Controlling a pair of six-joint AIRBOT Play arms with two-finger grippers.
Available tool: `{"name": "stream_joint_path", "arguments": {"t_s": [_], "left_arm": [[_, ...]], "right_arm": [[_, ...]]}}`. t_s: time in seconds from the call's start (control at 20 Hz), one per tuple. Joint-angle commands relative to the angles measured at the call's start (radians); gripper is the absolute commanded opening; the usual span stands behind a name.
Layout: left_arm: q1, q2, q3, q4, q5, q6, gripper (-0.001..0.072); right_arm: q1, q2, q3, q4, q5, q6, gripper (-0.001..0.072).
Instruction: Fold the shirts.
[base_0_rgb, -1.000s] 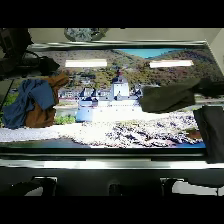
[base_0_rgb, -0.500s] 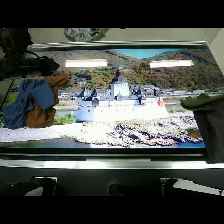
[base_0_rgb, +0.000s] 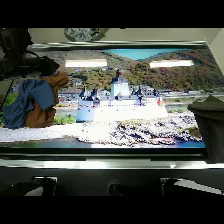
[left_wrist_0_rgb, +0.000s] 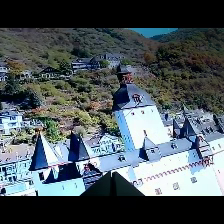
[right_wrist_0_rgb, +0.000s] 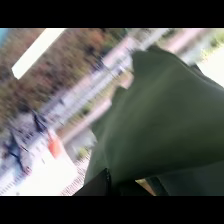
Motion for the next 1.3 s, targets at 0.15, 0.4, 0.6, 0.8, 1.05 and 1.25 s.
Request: {"name": "stream_joint_path", "arguments": {"t_s": [0.15,0.4,0.6,0.8,1.05,1.25], "left_arm": [[-0.001,0.002,0.000,0.000,0.000,0.003,0.0034],[-0.001,0.002,0.000,-0.004,0.000,0.003,0.0034],[-0.001,0.002,0.001,-0.004,0.000,0.003,0.0034],[-0.001,0.002,0.001,-0.008,0.000,0.003,0.0034],[-0.001,0.002,0.001,-0.019,0.000,0.003,0.0034],[-0.001,0.002,0.001,-0.019,0.000,0.003,0.0034]], "right_arm": [[-0.019,0.009,-0.017,-0.426,0.072,0.095,0.0039],[-0.019,0.047,-0.286,-0.507,0.013,0.095,0.0039],[-0.019,0.101,-0.477,-0.589,-0.103,0.151,0.0039],[-0.019,0.146,-0.512,-0.662,-0.116,0.196,0.0040],[-0.019,0.177,-0.614,-0.667,-0.137,0.229,0.0041],[-0.019,0.196,-0.611,-0.673,-0.134,0.228,0.0469]]}}
